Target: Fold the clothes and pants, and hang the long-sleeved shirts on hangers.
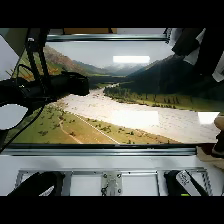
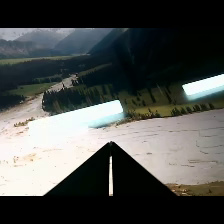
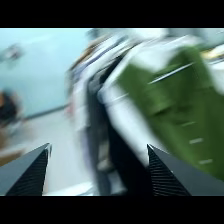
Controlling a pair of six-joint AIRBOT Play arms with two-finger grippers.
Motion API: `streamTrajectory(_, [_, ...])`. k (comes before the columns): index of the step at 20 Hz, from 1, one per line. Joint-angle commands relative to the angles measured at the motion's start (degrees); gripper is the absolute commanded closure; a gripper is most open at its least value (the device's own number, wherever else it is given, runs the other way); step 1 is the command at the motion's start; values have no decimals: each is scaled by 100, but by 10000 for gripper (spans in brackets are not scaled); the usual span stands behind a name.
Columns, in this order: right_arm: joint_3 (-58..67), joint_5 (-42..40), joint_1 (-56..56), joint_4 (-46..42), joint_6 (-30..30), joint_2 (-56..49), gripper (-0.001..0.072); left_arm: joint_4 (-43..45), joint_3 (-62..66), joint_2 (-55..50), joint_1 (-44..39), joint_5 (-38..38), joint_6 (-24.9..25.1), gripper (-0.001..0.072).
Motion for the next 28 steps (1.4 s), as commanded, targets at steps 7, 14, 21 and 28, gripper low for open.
streamTrajectory(7, [-199,2780,5366,-595,-1493,-1429,91,2,-4,-2,4,-9,2,693])
streamTrajectory(14, [-1427,2736,6704,-1078,-1464,-1626,127,2,-2,-2,4,-149,0,693])
streamTrajectory(21, [-1534,2747,6717,-1032,-1467,-1637,260,0,-2,-2,4,-146,0,693])
streamTrajectory(28, [-1534,2844,6714,-1034,-1469,-1639,697,0,-2,-2,4,-125,0,693])
